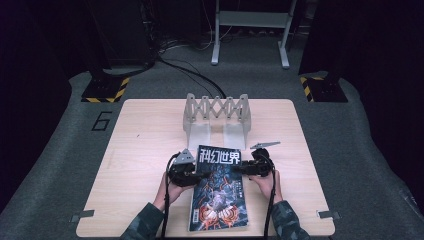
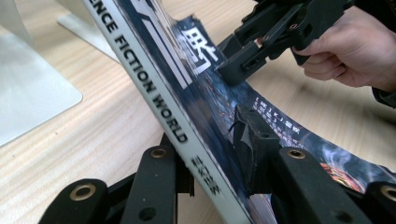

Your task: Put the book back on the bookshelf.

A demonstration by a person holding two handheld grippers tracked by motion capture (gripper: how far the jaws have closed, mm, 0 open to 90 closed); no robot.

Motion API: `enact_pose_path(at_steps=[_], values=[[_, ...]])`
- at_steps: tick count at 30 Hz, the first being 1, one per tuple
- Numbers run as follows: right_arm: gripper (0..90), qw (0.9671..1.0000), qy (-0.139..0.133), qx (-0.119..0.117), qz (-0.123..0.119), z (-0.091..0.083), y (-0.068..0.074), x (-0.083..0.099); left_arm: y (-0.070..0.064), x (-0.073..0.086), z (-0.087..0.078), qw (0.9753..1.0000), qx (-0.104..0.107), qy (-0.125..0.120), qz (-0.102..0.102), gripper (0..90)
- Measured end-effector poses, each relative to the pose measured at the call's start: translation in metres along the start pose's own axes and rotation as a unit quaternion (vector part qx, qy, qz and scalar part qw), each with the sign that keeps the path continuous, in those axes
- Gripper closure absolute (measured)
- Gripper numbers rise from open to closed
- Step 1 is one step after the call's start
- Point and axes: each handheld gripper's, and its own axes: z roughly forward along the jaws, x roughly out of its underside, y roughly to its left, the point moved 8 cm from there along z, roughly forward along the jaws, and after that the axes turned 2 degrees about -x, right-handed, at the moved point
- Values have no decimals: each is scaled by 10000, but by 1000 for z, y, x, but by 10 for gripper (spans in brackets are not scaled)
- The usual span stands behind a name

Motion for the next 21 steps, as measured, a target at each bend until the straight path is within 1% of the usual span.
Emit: enact_pose_path(at_steps=[1,2,3,4,5,6,8,9,10,11,12,16,17,19,21], values=[[522,10000,1,29,-3,-1,1,-1,1,0,0,10000,8,61,-13,697],[531,10000,-24,63,-33,-2,2,-2,0,-1,0,9999,10,90,-107,696],[539,10000,-16,83,-41,-3,3,-2,1,-1,1,9999,1,96,-115,697],[548,9999,-22,107,-60,-4,4,-3,2,-2,0,9998,-15,146,-110,697],[556,9999,-46,133,-72,-4,5,-4,2,-3,0,9998,31,171,-77,696],[562,9999,-50,138,-88,-5,6,-5,2,-4,0,9998,45,186,-108,696],[577,9997,-81,168,-151,-7,7,-7,3,-6,-1,9996,56,267,-97,696],[588,9997,-99,169,-118,-8,9,-8,4,-7,-1,9996,60,271,-58,696],[600,9997,-140,167,-145,-9,10,-9,3,-8,-1,9995,79,283,-63,695],[608,9996,-148,173,-158,-10,11,-10,4,-9,-2,9994,100,317,-10,695],[616,9996,-148,195,-120,-12,12,-10,4,-10,-2,9994,94,341,-36,696],[648,9995,-237,140,-155,-16,16,-14,3,-14,-3,9993,114,348,-26,696],[652,9994,-250,142,-170,-17,17,-14,3,-15,-3,9993,126,345,8,698],[664,9993,-266,202,-195,-20,19,-16,2,-18,-4,9993,95,358,47,701],[681,9989,-314,245,-230,-23,20,-18,1,-20,-6,9993,73,371,40,706]])
